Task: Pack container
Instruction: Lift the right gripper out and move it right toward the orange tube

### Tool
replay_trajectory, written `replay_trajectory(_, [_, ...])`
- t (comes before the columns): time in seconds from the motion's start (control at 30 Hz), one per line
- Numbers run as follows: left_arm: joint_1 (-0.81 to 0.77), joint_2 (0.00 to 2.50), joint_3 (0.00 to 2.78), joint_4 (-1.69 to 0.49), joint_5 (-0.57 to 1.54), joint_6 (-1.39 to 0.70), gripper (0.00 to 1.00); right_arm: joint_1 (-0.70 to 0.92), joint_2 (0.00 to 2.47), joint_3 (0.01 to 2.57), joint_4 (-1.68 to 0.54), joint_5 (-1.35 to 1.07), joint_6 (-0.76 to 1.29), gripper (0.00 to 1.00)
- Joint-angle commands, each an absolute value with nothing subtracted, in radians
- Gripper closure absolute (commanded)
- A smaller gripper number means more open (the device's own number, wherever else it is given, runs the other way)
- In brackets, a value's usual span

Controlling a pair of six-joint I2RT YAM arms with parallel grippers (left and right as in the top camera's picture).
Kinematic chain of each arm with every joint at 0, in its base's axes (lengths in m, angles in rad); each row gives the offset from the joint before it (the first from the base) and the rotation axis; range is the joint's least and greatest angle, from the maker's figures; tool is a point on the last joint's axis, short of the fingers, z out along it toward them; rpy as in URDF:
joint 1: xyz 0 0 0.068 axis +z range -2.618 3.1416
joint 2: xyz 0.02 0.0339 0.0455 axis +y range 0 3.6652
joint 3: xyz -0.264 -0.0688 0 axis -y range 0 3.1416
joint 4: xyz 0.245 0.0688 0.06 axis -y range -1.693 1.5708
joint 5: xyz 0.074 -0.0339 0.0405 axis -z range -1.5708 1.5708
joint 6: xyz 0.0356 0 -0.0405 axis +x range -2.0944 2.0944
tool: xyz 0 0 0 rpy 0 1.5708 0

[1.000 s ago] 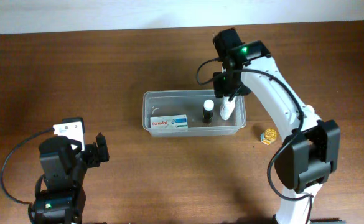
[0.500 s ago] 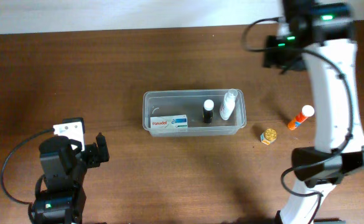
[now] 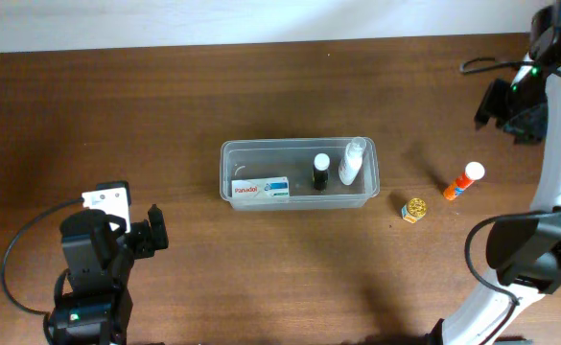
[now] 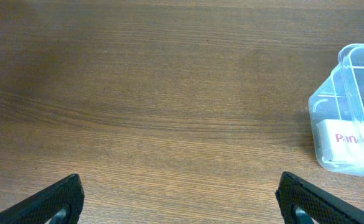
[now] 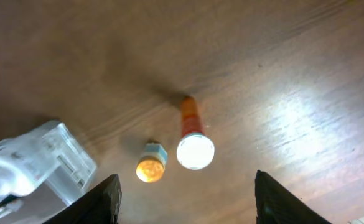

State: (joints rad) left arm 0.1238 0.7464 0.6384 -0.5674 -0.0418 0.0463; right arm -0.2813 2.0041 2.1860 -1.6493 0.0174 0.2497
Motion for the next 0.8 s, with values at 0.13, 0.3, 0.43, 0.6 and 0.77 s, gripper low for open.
replay_trajectory(0.13, [0.122, 0.747, 0.637, -0.566, -0.049, 0.066, 0.01, -0.289, 2.000, 2.084, -1.583, 0.012, 0.215, 0.39])
replay_trajectory(0.3, [0.122, 0.747, 0.637, -0.566, -0.049, 0.066, 0.01, -0.289, 2.000, 2.061, -1.569, 0.012, 0.215, 0.39])
replay_trajectory(0.43, [0.122, 0.747, 0.637, -0.566, -0.049, 0.065, 0.01, -0.289, 2.000, 2.058, -1.571, 0.012, 0.215, 0.39])
replay_trajectory(0.6, [0.122, 0.747, 0.637, -0.566, -0.049, 0.066, 0.01, -0.289, 2.000, 2.041, -1.575, 0.012, 0.214, 0.38])
replay_trajectory(0.77, [0.122, 0.747, 0.637, -0.566, -0.049, 0.066, 0.01, -0.289, 2.000, 1.964, -1.528, 0.012, 0.214, 0.37])
